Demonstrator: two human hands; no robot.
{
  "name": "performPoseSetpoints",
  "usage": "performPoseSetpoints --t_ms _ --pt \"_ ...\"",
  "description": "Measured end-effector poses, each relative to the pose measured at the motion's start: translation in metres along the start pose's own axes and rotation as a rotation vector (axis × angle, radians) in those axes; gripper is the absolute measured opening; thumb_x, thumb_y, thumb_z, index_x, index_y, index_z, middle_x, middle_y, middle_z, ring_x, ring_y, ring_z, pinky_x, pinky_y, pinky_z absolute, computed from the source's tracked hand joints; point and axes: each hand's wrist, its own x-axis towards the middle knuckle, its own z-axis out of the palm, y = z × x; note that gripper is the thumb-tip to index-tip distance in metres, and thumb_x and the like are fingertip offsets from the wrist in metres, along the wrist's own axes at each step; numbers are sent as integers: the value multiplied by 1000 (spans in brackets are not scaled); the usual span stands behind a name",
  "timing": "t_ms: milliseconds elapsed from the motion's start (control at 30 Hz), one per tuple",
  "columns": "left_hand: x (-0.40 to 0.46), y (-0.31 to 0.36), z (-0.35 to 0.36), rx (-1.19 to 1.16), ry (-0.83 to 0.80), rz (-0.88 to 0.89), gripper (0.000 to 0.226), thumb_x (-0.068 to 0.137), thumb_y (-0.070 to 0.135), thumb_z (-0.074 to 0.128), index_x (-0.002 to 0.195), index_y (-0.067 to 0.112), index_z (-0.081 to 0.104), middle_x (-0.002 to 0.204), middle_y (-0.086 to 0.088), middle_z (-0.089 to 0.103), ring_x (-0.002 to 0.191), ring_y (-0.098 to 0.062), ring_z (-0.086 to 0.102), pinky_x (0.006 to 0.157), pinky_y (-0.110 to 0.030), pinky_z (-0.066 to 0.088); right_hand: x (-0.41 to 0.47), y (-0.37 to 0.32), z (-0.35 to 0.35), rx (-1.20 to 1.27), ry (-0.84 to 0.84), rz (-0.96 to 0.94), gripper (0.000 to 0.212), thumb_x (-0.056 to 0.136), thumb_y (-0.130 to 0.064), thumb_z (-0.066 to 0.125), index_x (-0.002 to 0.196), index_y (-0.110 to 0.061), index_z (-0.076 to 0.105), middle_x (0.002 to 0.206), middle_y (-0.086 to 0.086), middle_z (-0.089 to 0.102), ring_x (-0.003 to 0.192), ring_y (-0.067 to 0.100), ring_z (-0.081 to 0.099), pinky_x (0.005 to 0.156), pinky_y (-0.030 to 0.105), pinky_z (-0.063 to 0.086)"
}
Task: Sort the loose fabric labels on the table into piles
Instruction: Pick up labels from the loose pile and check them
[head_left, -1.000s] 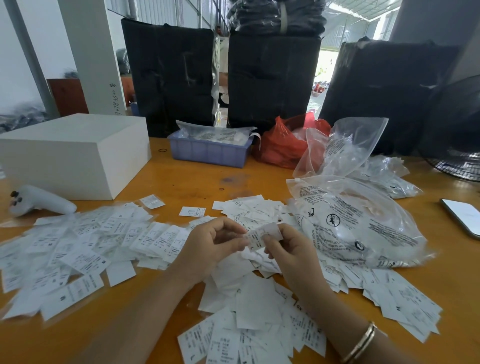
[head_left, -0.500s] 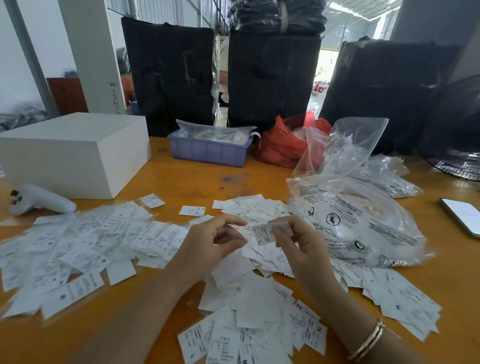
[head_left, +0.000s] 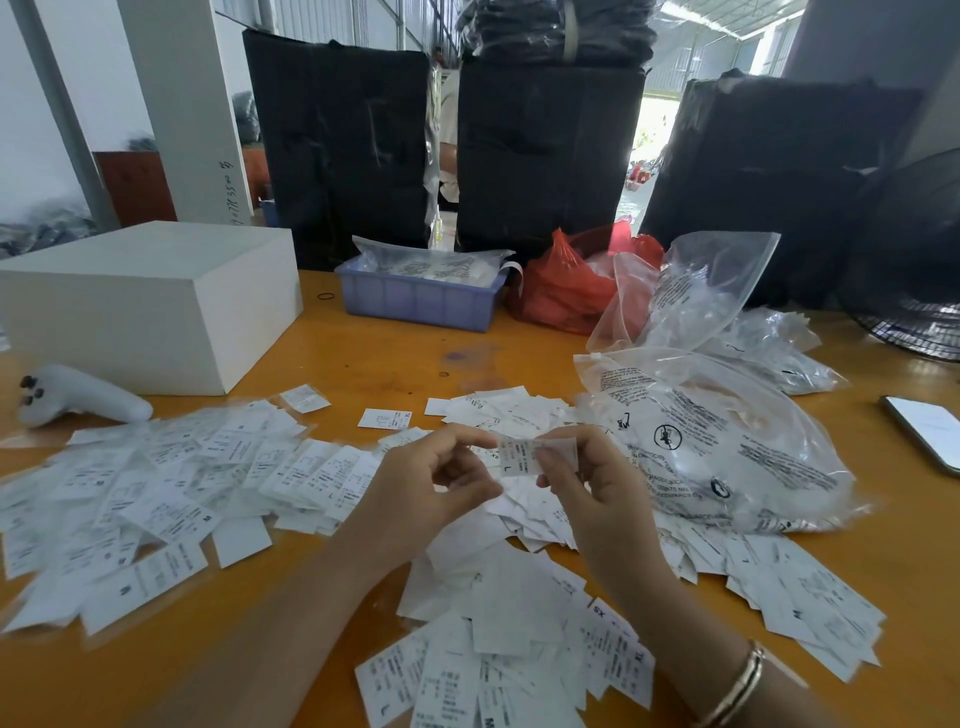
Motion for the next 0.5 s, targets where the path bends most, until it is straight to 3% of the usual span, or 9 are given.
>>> performPoseSetpoints --t_ms 67,267,500 --pt "0 0 0 -4 3 16 31 68 39 69 97 42 59 81 17 69 79 -7 65 73 -12 51 -1 -1 1 -24 36 -10 22 92 -15 56 80 -34 57 73 -17 64 64 7 53 53 25 41" --pt "0 1 0 18 -3 25 31 69 39 68 97 44 57 83 20 68 79 -4 64 72 -9 49 -2 0 2 8 26 4 18 91 -17 56 82 -32 58 74 -9 65 67 18 57 61 39 45" --pt "0 0 -1 30 6 21 33 70 43 67 102 42 59 79 22 67 79 -6 64 71 -14 51 -5 -3 5 -62 -20 -61 28 91 -11 58 81 -36 55 70 -20 62 64 5 56 57 25 42"
